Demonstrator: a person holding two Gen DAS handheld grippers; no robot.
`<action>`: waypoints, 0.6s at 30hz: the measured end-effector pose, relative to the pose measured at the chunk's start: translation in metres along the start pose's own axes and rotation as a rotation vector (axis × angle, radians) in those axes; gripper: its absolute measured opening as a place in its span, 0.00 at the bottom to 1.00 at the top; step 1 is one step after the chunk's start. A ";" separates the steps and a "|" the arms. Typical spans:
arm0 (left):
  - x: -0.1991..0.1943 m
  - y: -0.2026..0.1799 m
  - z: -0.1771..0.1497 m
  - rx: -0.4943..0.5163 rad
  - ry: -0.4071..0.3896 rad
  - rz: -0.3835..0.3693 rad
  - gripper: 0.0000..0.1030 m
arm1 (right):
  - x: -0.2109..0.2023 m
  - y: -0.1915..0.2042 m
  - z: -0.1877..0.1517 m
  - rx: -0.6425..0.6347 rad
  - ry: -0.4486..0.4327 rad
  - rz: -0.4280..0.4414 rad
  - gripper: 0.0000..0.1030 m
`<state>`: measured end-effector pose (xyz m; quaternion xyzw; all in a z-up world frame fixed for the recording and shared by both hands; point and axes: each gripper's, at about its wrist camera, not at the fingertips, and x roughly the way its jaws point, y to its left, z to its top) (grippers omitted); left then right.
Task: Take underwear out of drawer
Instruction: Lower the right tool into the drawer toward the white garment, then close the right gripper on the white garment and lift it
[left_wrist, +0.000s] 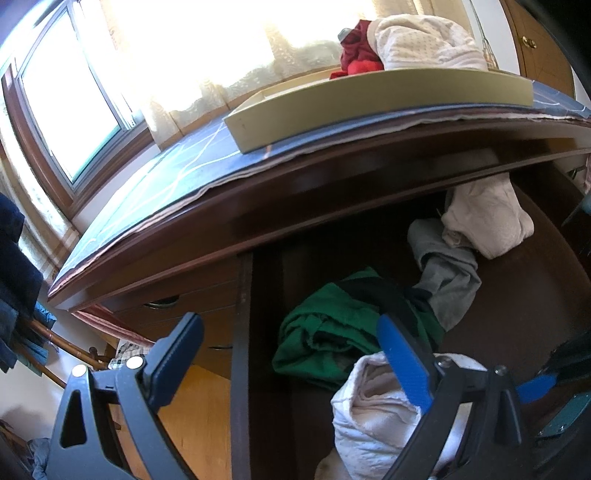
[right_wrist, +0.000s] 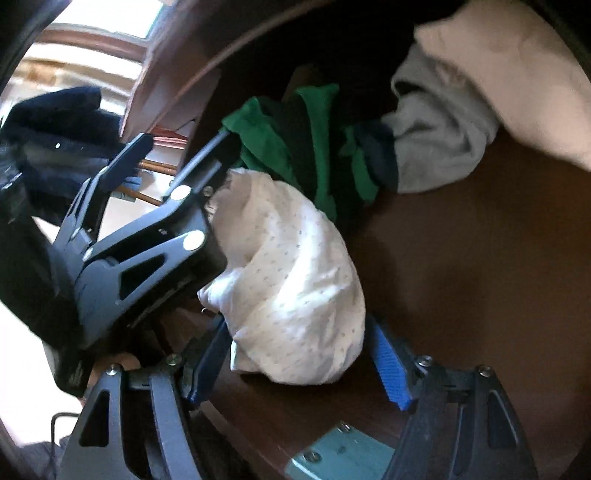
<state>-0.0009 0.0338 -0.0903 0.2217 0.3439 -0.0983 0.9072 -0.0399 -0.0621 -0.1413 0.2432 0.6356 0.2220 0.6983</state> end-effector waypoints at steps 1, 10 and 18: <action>0.000 0.000 0.000 0.000 -0.001 -0.001 0.93 | 0.004 0.001 0.000 0.002 0.004 -0.002 0.72; -0.001 0.000 -0.002 -0.002 -0.005 -0.006 0.93 | -0.015 0.033 -0.016 -0.158 -0.087 -0.040 0.30; 0.000 -0.002 -0.001 0.003 0.003 -0.007 0.94 | -0.063 0.023 -0.038 -0.164 -0.237 -0.037 0.24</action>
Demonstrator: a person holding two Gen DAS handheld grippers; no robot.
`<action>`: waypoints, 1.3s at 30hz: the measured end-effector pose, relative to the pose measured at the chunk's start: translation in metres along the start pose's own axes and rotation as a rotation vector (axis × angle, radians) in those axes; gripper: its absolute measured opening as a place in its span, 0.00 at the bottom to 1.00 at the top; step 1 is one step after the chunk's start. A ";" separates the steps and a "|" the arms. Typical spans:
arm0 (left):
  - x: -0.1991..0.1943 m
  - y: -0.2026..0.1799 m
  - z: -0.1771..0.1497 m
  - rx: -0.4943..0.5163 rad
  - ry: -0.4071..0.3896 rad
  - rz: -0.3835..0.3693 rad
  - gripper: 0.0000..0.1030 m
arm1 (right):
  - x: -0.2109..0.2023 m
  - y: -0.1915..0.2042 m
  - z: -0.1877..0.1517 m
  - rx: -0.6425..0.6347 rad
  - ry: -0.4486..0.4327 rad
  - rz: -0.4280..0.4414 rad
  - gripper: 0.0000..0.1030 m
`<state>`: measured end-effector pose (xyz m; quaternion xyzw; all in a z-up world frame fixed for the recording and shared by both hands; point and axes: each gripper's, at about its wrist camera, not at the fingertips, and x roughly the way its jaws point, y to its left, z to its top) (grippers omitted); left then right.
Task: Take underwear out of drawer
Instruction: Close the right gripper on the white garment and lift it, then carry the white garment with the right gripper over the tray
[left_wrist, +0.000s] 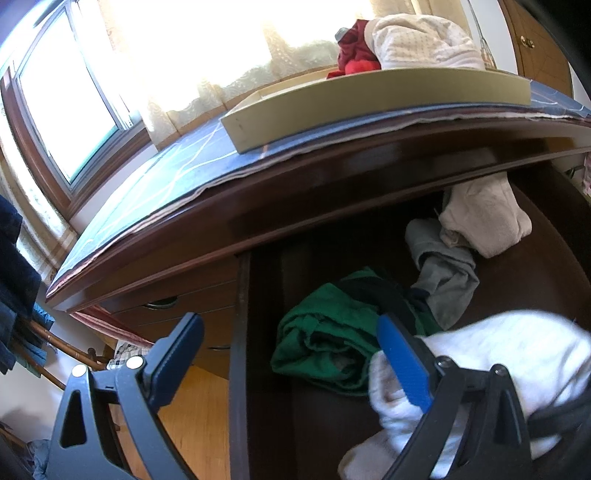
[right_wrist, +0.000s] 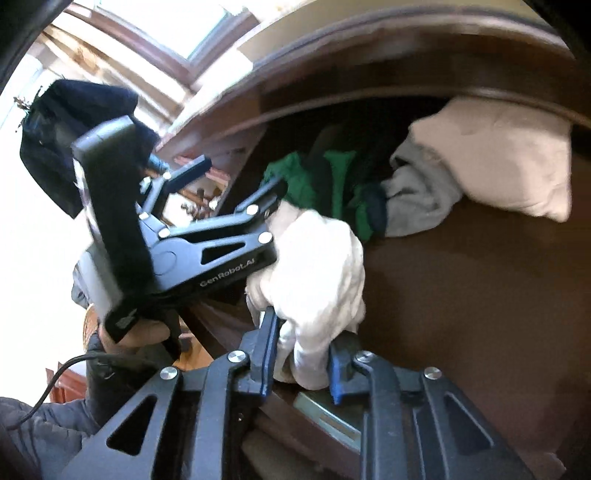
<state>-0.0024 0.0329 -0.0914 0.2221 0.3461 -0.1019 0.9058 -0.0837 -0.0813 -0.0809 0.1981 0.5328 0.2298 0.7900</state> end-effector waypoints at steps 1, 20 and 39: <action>0.001 0.000 0.000 -0.001 0.003 0.001 0.94 | -0.007 -0.002 -0.002 0.000 -0.018 -0.014 0.24; 0.002 -0.003 0.000 0.013 0.010 0.001 0.93 | -0.091 -0.038 0.004 0.075 -0.228 -0.085 0.16; 0.001 -0.003 0.002 0.016 0.011 0.003 0.94 | -0.183 0.022 0.091 -0.103 -0.454 -0.096 0.16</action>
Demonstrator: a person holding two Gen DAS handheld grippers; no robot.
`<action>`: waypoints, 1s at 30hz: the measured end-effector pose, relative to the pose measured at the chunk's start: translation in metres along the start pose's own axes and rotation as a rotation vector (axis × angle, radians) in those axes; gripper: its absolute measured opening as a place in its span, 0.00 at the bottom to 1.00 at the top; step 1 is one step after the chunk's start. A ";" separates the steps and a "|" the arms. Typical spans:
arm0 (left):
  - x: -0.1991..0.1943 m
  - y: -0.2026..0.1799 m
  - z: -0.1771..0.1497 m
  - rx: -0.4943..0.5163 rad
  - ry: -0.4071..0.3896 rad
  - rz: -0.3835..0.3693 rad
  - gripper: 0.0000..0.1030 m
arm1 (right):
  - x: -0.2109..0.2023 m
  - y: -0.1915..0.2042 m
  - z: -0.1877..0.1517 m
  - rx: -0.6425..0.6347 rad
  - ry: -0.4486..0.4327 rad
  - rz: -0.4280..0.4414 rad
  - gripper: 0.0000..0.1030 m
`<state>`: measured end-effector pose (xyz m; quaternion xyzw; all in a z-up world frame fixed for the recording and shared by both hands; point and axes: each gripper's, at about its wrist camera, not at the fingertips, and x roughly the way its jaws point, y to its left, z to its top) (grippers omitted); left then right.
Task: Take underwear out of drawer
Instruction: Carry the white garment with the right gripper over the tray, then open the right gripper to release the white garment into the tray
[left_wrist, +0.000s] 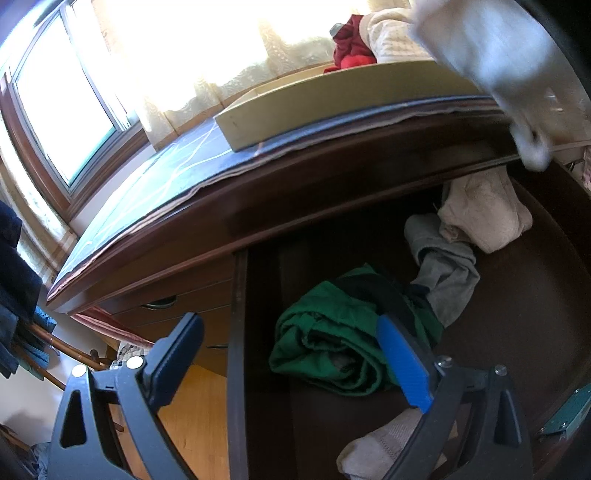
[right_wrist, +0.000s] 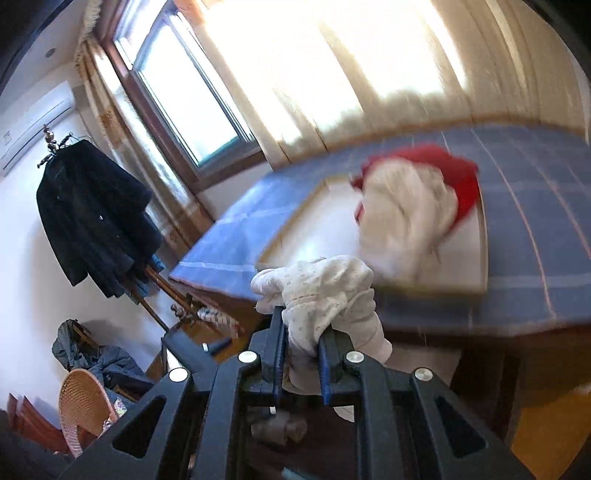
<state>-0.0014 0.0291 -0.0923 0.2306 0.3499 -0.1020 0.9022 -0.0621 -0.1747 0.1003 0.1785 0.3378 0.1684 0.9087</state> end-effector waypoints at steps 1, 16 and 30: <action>0.000 0.000 0.000 0.000 -0.001 0.000 0.94 | 0.000 0.002 0.009 -0.006 -0.013 0.001 0.16; -0.001 -0.001 0.001 0.000 -0.005 -0.008 0.94 | 0.095 -0.003 0.124 0.005 -0.046 -0.050 0.16; -0.001 0.000 0.000 -0.003 -0.007 -0.014 0.93 | 0.203 0.001 0.089 0.067 0.076 0.006 0.16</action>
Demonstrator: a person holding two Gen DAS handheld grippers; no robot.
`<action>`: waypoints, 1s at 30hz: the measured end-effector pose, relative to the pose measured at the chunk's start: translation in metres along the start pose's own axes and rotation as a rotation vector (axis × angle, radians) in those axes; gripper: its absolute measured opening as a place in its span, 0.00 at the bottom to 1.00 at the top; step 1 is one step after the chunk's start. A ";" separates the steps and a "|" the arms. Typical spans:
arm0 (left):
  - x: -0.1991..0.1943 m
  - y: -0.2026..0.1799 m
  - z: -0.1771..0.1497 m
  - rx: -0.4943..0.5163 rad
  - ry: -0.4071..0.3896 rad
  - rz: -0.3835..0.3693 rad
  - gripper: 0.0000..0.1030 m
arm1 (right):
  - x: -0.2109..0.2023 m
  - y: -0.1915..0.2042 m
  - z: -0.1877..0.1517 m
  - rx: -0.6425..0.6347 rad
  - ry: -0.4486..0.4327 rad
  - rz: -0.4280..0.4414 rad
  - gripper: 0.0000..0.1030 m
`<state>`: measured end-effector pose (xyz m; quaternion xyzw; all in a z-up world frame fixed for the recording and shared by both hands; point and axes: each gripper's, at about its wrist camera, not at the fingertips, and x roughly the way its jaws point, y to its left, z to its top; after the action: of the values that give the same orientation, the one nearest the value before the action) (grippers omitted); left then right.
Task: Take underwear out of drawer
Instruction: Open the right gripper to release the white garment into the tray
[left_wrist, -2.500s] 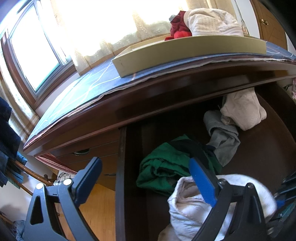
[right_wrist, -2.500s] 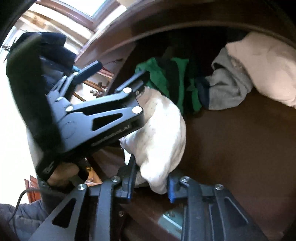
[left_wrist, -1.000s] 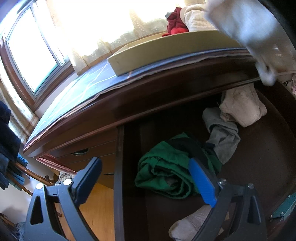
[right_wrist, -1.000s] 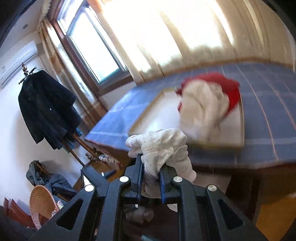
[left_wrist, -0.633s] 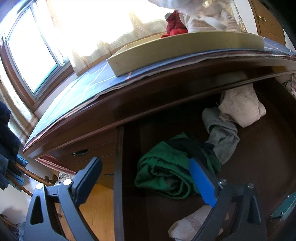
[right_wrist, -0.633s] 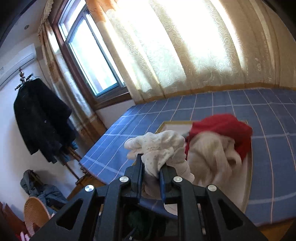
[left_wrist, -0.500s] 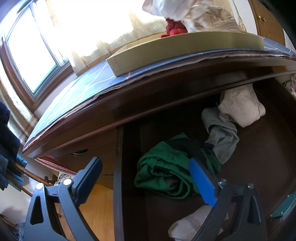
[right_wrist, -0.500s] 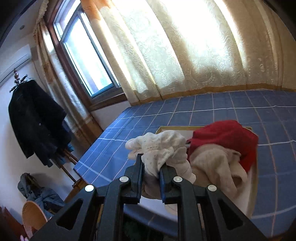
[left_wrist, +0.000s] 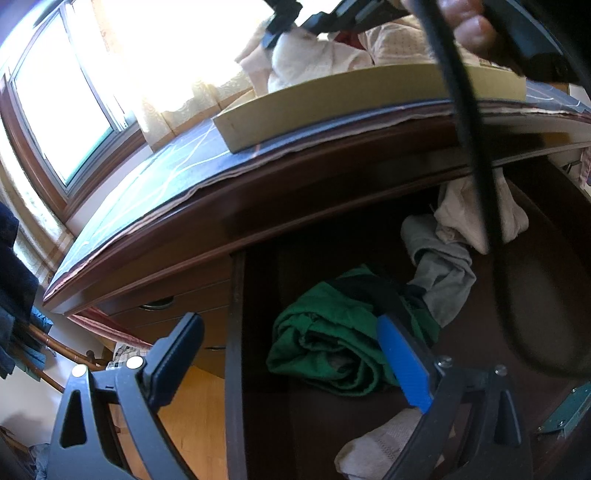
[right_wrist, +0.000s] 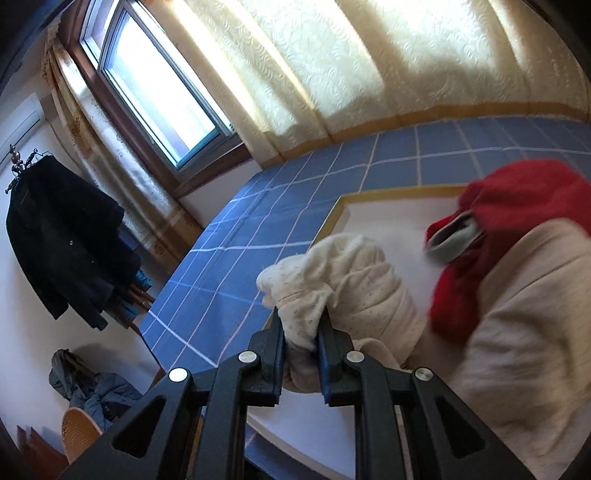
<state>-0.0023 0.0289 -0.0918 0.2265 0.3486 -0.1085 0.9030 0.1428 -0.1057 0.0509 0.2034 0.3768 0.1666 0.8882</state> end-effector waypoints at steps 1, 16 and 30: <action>0.000 0.000 0.000 -0.001 0.000 0.000 0.93 | 0.003 0.003 -0.003 -0.003 0.006 0.003 0.16; -0.001 -0.004 0.001 0.003 0.000 0.003 0.94 | 0.023 0.002 -0.025 0.024 0.037 0.036 0.32; -0.002 -0.002 0.000 0.006 -0.004 -0.002 0.93 | 0.022 0.024 -0.031 -0.002 0.060 0.046 0.65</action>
<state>-0.0040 0.0273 -0.0911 0.2289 0.3467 -0.1110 0.9028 0.1314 -0.0677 0.0297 0.2062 0.3985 0.1933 0.8726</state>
